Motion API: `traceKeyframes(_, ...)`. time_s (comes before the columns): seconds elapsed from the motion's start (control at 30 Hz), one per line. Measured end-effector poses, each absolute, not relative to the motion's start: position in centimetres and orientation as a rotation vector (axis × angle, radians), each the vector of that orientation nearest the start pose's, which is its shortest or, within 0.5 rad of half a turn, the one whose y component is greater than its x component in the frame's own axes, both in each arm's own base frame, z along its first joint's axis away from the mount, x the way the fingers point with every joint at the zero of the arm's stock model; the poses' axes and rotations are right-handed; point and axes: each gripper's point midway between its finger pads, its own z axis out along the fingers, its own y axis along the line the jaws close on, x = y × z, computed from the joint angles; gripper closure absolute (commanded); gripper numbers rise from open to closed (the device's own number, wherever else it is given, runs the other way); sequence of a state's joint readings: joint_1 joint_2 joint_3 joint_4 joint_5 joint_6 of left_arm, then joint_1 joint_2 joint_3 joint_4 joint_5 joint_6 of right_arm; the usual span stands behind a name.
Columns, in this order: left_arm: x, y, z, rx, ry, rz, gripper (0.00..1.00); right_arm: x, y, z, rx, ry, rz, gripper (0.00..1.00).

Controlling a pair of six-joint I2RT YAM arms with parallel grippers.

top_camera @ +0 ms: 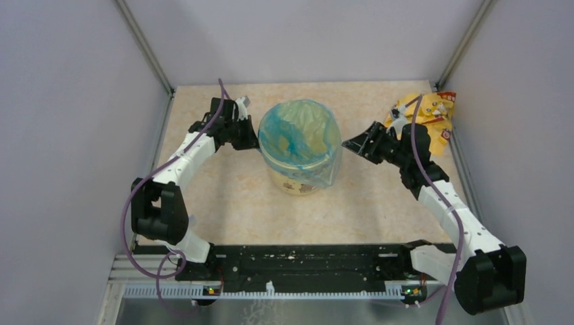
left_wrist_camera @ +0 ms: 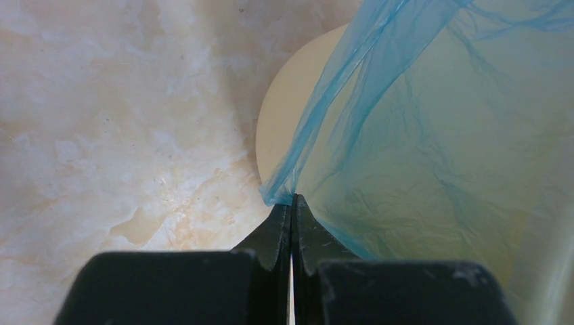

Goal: Put the trash bags into the trash bin

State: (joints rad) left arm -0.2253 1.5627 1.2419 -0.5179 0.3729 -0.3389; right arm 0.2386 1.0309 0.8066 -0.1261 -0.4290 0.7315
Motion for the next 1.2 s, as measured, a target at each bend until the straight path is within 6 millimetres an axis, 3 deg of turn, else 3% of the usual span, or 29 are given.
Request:
traceKeyframes(0.1, 36.8, -16.3, 15.8, 0.038, 2.454, -0.705, 1.00, 30.2, 18.1, 22.1, 0.246, 2.030, 1.147, 0.39)
traceKeyframes(0.3, 36.8, -16.3, 15.8, 0.038, 2.455, -0.706, 1.00, 29.6, 19.1, 20.3, 0.324, 1.992, 1.305, 0.38)
traceKeyframes(0.67, 36.9, -16.4, 15.5, 0.038, 2.462, -0.710, 1.00, 29.9, 19.7, 20.2, 0.426, 1.844, 1.496, 0.41)
traceKeyframes(0.8, 36.9, -16.4, 15.5, 0.037, 2.461, -0.710, 1.00, 30.2, 19.8, 20.5, 0.447, 1.799, 1.542, 0.57)
traceKeyframes(0.97, 36.9, -16.4, 15.5, 0.037, 2.461, -0.711, 1.00, 30.6, 19.9, 20.4, 0.474, 1.767, 1.591, 1.00)
traceKeyframes(1.2, 36.9, -16.4, 15.3, 0.035, 2.464, -0.707, 1.00, 30.8, 19.9, 20.1, 0.481, 1.772, 1.591, 1.00)
